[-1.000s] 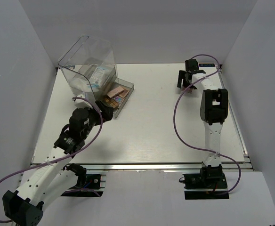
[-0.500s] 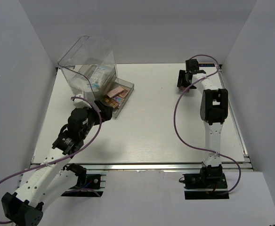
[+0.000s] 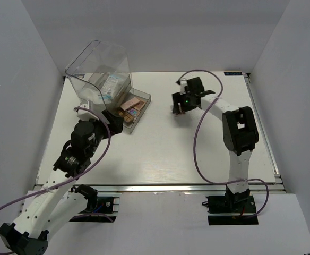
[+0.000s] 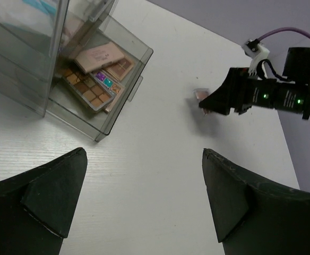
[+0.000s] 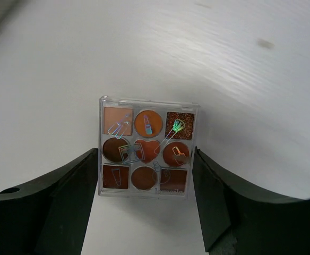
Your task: Organize the makeup
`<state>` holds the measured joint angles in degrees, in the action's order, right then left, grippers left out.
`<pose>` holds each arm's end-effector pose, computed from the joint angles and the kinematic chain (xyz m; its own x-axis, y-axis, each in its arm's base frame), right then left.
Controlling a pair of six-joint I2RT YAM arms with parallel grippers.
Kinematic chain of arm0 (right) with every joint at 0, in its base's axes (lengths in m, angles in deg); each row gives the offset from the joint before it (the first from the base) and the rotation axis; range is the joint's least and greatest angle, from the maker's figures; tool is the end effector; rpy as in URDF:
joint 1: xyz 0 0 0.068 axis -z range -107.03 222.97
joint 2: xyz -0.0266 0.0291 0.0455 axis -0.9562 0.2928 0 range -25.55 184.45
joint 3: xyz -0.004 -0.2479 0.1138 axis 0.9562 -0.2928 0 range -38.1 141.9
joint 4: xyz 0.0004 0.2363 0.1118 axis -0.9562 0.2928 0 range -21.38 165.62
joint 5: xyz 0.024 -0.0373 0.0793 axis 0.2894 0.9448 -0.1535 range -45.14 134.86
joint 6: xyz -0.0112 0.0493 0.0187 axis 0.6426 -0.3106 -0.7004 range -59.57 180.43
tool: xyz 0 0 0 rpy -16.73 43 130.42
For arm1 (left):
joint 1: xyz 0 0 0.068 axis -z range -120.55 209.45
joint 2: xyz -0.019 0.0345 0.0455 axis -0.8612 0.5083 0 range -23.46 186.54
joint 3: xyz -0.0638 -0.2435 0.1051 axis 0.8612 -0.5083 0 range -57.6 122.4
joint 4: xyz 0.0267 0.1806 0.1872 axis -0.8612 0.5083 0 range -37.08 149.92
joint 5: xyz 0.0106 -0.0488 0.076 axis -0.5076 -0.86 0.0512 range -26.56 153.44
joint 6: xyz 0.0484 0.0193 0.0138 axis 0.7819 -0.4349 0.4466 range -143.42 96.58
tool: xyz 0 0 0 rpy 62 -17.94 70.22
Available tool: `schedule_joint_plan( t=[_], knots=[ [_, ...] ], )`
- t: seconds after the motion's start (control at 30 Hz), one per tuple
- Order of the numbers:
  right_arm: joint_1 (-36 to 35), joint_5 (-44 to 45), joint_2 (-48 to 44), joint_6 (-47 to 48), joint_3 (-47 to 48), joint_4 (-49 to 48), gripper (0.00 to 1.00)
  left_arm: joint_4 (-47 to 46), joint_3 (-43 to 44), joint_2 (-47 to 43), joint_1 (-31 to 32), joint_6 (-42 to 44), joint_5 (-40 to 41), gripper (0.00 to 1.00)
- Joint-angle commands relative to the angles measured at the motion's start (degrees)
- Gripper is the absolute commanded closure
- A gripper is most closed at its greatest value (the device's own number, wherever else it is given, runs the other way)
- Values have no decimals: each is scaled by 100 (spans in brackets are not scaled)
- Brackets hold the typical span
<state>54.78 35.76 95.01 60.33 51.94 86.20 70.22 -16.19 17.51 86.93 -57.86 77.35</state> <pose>0.4433 0.1518 0.1869 -0.7078 -0.2309 -0.6676 -0.4075 0.9054 0.1188 0.1541 -0.0706 0.3170 -0.3500 -0.4367 -0.8287 0.0555 0.8734 -0.4838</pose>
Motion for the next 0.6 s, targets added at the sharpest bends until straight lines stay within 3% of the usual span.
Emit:
schedule_joint_plan(
  t=[0.0,0.1,0.33,0.43,0.57],
  knots=[
    [-692,-785,-970,405,-337,-1186,98,212,420,-186,-15,235,243,2],
    [-1203,-830,-903,318,-181,-1301,99,274,473,-308,-15,253,340,2],
    [-2047,-426,178,282,1497,-1117,98,432,473,-555,-15,139,437,2],
    [-2214,-233,609,361,2122,-1038,91,485,447,-660,-15,95,472,2],
    [-2364,-4,978,563,2465,-1169,68,520,403,-757,-15,42,507,2]
  ],
)
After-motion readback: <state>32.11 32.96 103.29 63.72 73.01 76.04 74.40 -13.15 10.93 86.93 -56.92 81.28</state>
